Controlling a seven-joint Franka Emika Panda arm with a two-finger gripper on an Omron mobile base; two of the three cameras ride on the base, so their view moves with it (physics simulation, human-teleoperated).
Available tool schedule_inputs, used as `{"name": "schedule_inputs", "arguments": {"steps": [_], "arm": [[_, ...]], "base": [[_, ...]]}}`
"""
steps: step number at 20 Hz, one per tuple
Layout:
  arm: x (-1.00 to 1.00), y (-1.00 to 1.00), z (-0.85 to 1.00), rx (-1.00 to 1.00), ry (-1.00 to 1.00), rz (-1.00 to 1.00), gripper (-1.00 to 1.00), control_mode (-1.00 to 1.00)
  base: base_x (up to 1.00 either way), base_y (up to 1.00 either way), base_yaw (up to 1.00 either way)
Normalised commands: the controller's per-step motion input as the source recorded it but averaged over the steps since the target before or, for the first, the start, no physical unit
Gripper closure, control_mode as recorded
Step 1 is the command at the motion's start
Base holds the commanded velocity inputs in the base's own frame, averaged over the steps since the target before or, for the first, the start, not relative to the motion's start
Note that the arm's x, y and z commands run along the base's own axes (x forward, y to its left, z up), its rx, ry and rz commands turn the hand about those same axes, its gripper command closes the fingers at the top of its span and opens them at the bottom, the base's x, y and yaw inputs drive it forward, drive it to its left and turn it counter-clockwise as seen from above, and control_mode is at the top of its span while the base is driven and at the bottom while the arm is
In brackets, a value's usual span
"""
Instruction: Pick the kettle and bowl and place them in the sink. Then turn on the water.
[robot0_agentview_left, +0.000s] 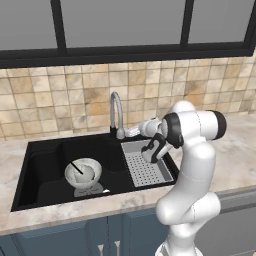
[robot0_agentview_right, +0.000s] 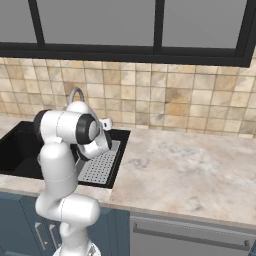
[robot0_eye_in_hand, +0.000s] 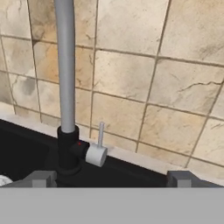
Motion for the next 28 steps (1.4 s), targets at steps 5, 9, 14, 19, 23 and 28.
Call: {"name": "schedule_inputs", "arguments": {"steps": [5, 9, 14, 19, 23, 28], "arm": [[0.0, 0.03, -0.2, 0.07, -0.04, 0.0, -1.0, -1.0], [0.0, 0.08, -0.18, 0.05, -0.05, 0.0, -1.0, -1.0], [0.0, 0.09, -0.19, 0.03, -0.07, 0.0, -1.0, -1.0], [0.02, 0.13, -0.16, 0.0, -0.07, 0.0, -1.0, -1.0], [0.02, 0.11, -0.18, 0.01, -0.08, 0.0, -1.0, -1.0], [0.0, 0.03, -0.21, 0.04, -0.08, 0.0, -1.0, -1.0]], "base": [[0.0, 0.0, 0.0], [0.0, 0.0, 0.0], [0.0, 0.0, 0.0], [0.0, 0.0, 0.0], [0.0, 0.0, 0.0], [0.0, 0.0, 0.0]]}}
